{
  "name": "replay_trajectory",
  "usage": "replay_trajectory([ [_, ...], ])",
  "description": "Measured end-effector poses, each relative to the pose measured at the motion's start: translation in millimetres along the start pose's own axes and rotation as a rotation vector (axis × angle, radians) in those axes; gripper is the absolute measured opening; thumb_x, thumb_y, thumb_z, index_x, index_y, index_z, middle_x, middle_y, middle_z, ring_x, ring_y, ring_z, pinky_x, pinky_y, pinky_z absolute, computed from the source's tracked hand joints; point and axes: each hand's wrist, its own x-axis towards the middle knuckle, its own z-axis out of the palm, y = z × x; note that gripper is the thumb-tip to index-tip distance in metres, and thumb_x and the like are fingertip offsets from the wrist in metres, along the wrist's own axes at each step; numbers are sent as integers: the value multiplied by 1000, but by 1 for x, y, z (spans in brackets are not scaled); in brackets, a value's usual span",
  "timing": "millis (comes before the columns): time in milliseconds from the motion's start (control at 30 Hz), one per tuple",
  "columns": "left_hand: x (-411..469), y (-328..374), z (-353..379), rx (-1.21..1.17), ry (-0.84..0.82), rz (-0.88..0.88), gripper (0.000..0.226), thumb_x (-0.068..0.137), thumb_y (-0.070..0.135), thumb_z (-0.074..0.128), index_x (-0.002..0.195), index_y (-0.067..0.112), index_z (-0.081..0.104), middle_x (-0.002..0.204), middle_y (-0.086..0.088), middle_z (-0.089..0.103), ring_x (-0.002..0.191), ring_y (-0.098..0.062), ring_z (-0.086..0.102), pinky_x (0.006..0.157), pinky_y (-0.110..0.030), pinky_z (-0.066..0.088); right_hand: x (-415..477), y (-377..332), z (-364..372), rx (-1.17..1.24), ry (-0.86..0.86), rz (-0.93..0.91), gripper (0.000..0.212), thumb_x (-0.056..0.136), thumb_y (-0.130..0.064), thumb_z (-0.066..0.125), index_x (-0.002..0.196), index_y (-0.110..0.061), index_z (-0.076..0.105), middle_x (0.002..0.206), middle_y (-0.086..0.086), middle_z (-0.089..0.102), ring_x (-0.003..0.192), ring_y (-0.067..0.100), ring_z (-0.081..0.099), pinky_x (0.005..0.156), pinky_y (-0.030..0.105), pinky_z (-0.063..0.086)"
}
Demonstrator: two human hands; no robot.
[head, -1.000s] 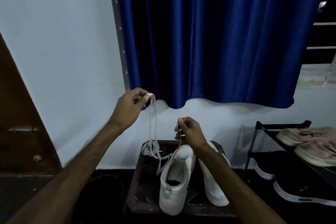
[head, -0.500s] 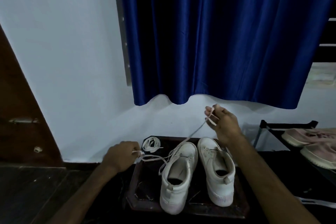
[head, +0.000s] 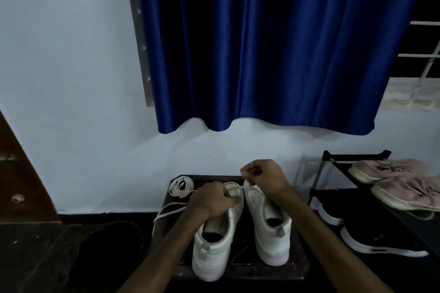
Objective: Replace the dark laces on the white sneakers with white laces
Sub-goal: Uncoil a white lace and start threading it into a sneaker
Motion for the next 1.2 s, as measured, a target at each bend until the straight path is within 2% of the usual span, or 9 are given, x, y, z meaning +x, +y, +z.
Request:
replay_trajectory([
  [133,7,-4,9,-28,0,-64,21,70,42,73,83,25,76,86,6,74,84,-14,68,74,-26,53,-11,13,12,-384,-86,-39,5,79,-20,73,83,-22,76,83,-6,74,70,3,61,58,1,38],
  [233,8,-13,20,-269,4,-73,8,71,25,77,74,18,77,76,-2,74,72,-12,65,71,-26,50,-17,12,14,-525,-54,-90,8,78,-24,70,85,-24,74,88,-6,73,83,9,64,61,10,32],
  [400,5,-18,32,-611,7,-139,13,67,20,75,56,20,70,55,10,61,60,-6,54,67,-24,42,-19,21,13,-483,-56,-50,12,81,-23,70,89,-16,75,88,0,73,85,14,62,73,18,39],
  [567,4,-18,34,-731,-12,-144,17,74,9,72,58,14,73,62,3,66,66,-9,59,72,-26,45,-17,26,18,-511,-111,-27,10,81,-23,67,87,-17,73,88,3,72,88,19,65,74,27,48],
  [767,4,-20,37,-739,13,-146,16,58,27,70,62,13,75,65,1,68,66,-10,60,72,-28,47,-17,26,22,-522,-122,-44,7,78,-23,66,80,-18,70,76,1,67,72,14,54,64,24,39],
  [900,2,-18,36,-726,32,-145,22,57,29,68,66,11,75,67,0,69,67,-11,61,72,-28,48,-18,28,24,-513,-137,-33,12,73,-25,62,79,-18,70,79,0,70,78,19,63,68,29,50],
  [1000,1,-17,34,-741,41,-148,14,68,22,71,69,9,76,72,-7,72,70,-13,63,73,-29,49,-20,26,25,-489,-109,-62,8,76,-25,62,74,-21,68,76,-2,68,77,18,63,68,26,47],
  [1100,4,-17,35,-816,36,-170,15,86,-2,62,83,3,76,84,-15,73,76,-16,64,71,-24,50,-19,27,24,-405,-112,-85,2,75,-22,67,76,-24,68,74,-6,68,73,13,62,70,29,51],
  [1200,10,-16,35,-675,43,-123,17,82,2,67,94,13,73,94,-10,73,82,-16,65,77,-25,50,-19,30,23,-308,-95,-80,21,70,-13,71,80,-29,62,70,-6,70,70,9,65,69,34,55],
])
